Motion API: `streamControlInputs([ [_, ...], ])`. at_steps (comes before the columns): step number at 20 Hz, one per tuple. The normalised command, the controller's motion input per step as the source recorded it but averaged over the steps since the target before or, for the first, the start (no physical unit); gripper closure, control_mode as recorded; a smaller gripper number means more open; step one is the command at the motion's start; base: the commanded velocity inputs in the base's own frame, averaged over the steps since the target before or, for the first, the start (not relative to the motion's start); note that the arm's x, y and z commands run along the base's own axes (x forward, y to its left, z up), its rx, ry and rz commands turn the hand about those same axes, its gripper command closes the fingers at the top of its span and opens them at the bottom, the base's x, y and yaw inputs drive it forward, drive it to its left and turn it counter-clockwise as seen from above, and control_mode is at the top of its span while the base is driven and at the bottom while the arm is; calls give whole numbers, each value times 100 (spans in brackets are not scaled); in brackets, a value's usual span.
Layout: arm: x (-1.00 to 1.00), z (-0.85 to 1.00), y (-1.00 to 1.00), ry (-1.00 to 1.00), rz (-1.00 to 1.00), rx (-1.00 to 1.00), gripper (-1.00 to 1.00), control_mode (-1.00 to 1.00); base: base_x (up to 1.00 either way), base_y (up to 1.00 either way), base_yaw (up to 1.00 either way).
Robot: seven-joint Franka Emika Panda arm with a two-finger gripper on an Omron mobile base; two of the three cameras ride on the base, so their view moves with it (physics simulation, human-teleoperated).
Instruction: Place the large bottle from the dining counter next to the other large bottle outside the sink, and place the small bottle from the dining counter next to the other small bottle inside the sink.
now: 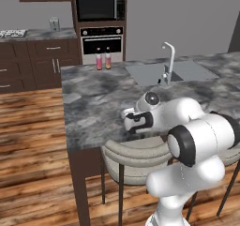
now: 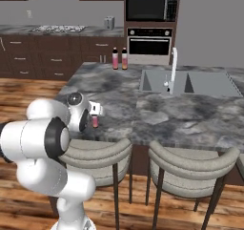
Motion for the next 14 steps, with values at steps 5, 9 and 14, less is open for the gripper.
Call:
streamControlInputs([
  [5, 24, 0, 0, 0, 0, 0, -100, -100, 0, 0, 0],
  [9, 23, 0, 0, 0, 0, 0, -100, -100, 0, 0, 0],
  [14, 22, 0, 0, 0, 0, 0, -100, -100, 0, 0, 0],
])
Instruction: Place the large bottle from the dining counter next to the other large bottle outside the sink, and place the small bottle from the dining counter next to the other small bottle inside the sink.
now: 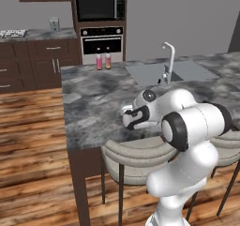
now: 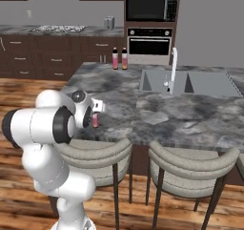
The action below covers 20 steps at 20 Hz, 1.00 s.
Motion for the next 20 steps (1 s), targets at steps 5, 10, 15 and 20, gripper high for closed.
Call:
streamControlInputs([
  [5, 23, 0, 0, 0, 0, 0, -100, -100, 0, 0, 0],
  [10, 18, -1, 0, 0, 0, 0, -100, -100, 0, 0, 0],
  [15, 20, -9, 0, 0, 0, 0, -100, -100, 0, 0, 0],
  [20, 11, -22, 0, 0, 0, 0, -100, -100, 0, 0, 0],
])
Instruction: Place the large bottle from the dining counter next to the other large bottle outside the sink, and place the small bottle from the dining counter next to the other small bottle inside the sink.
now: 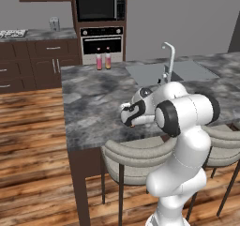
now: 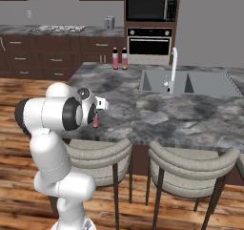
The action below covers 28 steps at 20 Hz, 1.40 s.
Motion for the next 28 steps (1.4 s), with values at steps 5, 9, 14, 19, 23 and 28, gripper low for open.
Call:
streamControlInputs([
  [5, 1, -16, 1, 0, 0, 0, -100, -100, 0, 0, 0],
  [9, 0, -7, 1, 0, 0, 0, -100, -100, 0, 0, 0],
  [14, 0, -12, 0, 0, 0, 0, -100, -100, 0, 0, 0],
  [19, -1, -19, 10, 0, 0, 0, -100, -100, 0, 0, 0],
  [23, -22, -20, 13, -2, 0, 0, -100, -100, 0, 0, 0],
  [28, -28, -24, 9, -1, 0, -1, -100, -100, 0, 0, 0],
])
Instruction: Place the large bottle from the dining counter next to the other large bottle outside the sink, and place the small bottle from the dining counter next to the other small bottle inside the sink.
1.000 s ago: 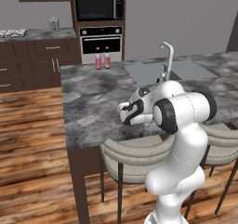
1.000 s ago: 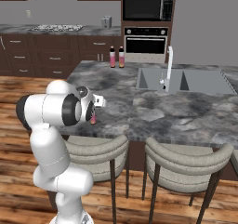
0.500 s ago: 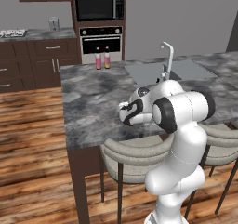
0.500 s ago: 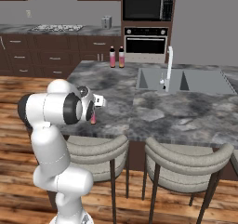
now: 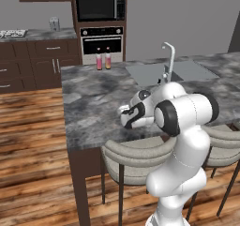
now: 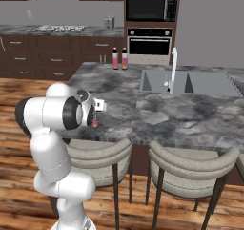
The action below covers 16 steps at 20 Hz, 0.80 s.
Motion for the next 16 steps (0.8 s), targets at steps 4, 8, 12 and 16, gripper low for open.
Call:
streamControlInputs([
  [4, -34, -19, 4, -3, 0, -2, 100, -100, 0, 0, 0],
  [8, -17, -13, 0, -2, 0, -1, 100, -100, 0, 0, 0],
  [12, -3, -5, 0, -1, 0, 0, 100, -100, 0, 0, 0],
  [16, 0, -1, 0, 0, 0, 0, 100, -100, 0, 0, 0],
])
